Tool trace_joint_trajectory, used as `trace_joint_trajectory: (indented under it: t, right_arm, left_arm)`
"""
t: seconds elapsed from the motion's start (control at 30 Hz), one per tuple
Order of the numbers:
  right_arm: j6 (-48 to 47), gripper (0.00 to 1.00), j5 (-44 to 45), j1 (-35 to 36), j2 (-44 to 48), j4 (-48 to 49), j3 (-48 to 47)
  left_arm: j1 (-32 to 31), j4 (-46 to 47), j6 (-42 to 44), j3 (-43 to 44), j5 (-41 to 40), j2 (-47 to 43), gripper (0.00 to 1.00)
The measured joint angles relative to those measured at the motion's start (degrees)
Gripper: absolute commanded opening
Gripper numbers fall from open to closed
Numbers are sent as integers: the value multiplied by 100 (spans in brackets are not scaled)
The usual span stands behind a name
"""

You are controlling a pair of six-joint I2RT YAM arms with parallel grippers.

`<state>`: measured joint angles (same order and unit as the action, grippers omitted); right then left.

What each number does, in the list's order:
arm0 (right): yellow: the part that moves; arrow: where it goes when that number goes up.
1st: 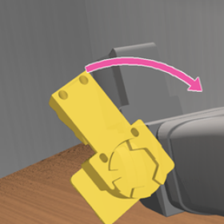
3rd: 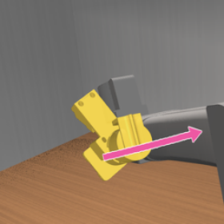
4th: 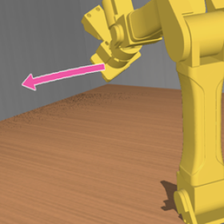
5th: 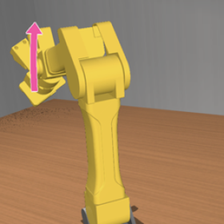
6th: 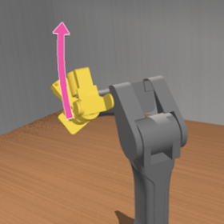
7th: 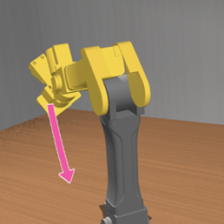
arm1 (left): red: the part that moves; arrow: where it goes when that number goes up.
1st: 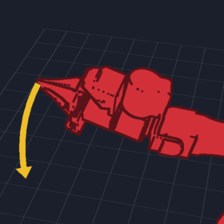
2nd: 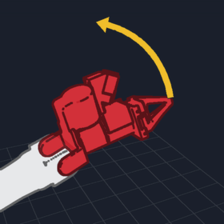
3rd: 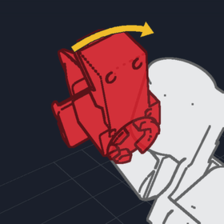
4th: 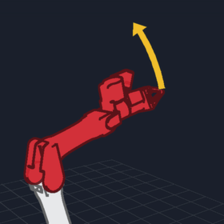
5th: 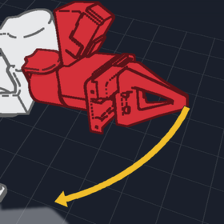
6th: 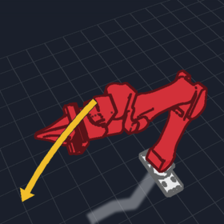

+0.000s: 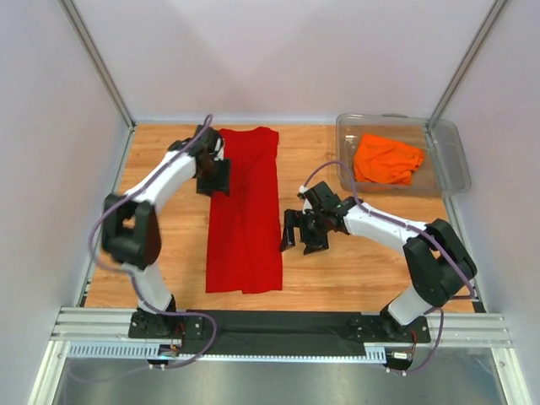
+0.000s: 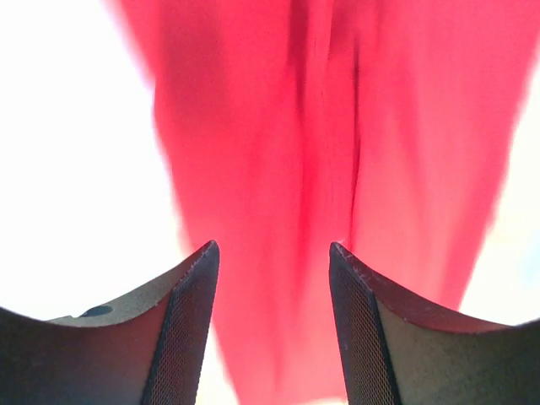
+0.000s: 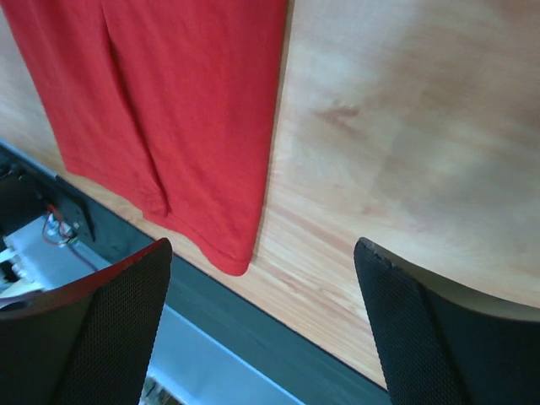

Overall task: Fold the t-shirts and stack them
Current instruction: Fold the tshirt

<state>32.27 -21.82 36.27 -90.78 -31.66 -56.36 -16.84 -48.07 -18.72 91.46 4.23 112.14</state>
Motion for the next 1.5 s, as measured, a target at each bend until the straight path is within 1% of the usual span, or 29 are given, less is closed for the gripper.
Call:
trace_joint_trajectory:
  t: [0.03,0.1,0.13,0.17,0.23,0.3,0.37,0.4,0.47,0.5,0.63,0.73,0.8,0.87,0.97,1.07,1.13,1.3,1.4,1.43,1.5]
  right_arm:
    - [136,89,-85,37,37,149,179]
    - [424,81,-232,201,94,479,575]
    - [566,79,-260,326,101,599,721]
    - [680,77,-275,433,101,693,824]
    - [946,75,-280,713,133,992,1060]
    - [1226,73,-304,942,201,1335,1318]
    - [1475,70,-302,1078,260,1593,1543]
    - [1558,69,-308,1095,295,1674,1620]
    - [1709,67,-254,1117,411,1843,1775]
    - [1764,65,-229,1119,446,1897,1827]
    - [1897,65,-190,1121,463,2035,1904]
    - [2015,65,-168,1130,463,2232,1965]
    - [2107,65,-179,1130,463,2337,2011]
    - [2194,65,-173,1134,463,2428,2048]
    - [2295,64,-153,1165,463,2514,2085]
    - [2382,63,-83,1215,461,2511,2085]
    - [2435,62,-33,1248,461,2509,2083]
    - [2505,62,24,1279,391,2461,2004]
    - [2514,62,42,1283,345,2426,1947]
    - [2516,61,44,1283,334,2420,1939]
    - [2538,61,46,1283,297,2411,1912]
  left_arm:
    - [17,-50,-26,-595,-39,-756,62]
    - [76,-144,-79,-1386,-20,-2009,60]
    - [111,-153,-129,-1784,24,-2612,61]
    - [157,-81,-188,-2181,61,-3108,63]
    - [262,46,-439,-3091,258,-3941,63]
    - [350,186,-837,-4063,514,-4360,61]
    - [358,334,-1318,-4896,669,-4312,61]
    - [358,380,-1499,-5195,728,-4273,61]
    - [358,463,-1961,-5821,796,-4387,56]
    - [358,450,-2168,-6035,785,-4520,56]
    - [358,483,-2667,-6334,625,-5268,56]
    - [358,935,-2889,-6677,621,-5733,56]
    - [367,1110,-3001,-6859,756,-5772,54]
    - [369,1233,-3045,-6870,828,-5716,52]
    - [361,1318,-3112,-6863,916,-5630,52]
    - [337,1226,-3220,-6859,828,-5702,54]
    - [306,979,-3305,-6826,673,-5792,55]
    - [278,619,-3383,-6815,367,-6022,50]
    - [267,573,-3386,-6817,295,-6024,47]
    - [264,584,-3379,-6817,299,-6013,42]
    - [262,654,-3355,-6817,328,-5939,37]
